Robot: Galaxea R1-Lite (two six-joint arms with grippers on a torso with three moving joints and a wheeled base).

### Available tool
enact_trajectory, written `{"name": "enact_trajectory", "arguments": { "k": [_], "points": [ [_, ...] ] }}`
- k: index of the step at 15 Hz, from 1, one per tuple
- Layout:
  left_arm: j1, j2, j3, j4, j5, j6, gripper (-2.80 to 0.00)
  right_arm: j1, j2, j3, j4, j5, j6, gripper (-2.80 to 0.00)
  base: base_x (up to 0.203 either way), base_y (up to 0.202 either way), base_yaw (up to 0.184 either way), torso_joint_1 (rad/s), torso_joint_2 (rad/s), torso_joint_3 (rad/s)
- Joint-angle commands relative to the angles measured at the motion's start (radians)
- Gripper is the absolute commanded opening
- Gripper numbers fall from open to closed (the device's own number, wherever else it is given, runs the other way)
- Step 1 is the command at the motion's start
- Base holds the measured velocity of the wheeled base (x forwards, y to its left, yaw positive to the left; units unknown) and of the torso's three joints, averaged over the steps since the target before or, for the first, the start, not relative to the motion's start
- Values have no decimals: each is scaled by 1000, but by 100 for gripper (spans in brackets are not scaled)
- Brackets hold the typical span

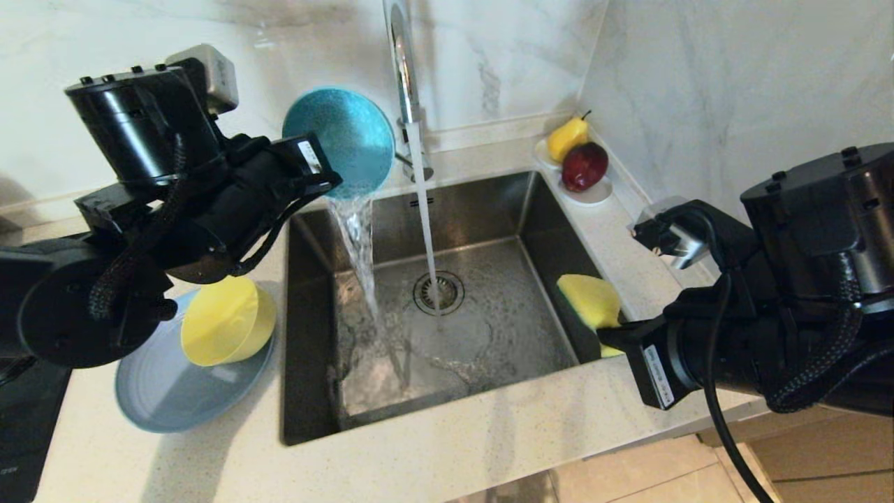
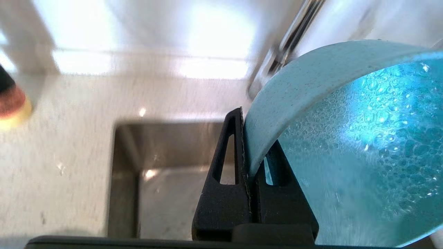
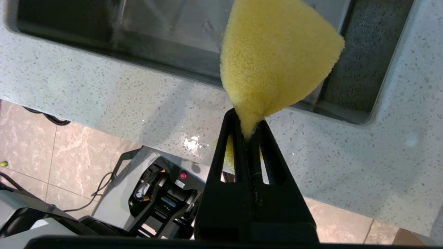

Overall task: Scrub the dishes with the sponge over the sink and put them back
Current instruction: Wash the bowl

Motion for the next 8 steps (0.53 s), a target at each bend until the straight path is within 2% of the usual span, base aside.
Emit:
{"name": "enact_trajectory", "arguments": {
  "k": [1,5,7,8],
  "points": [
    [0,-27,47,-101,-35,33,-280,0,2,1,1,-3,1,-280,0,0,0,0,0,0],
    [0,-49,134,-265,-138,111,-280,0,-1,-1,1,-3,1,-280,0,0,0,0,0,0],
    [-2,-50,159,-369,-161,143,-280,0,-1,-2,1,-3,1,-280,0,0,0,0,0,0],
    [-2,-50,160,-372,-163,144,-280,0,-2,-3,1,-3,1,-280,0,0,0,0,0,0]
  ]
}}
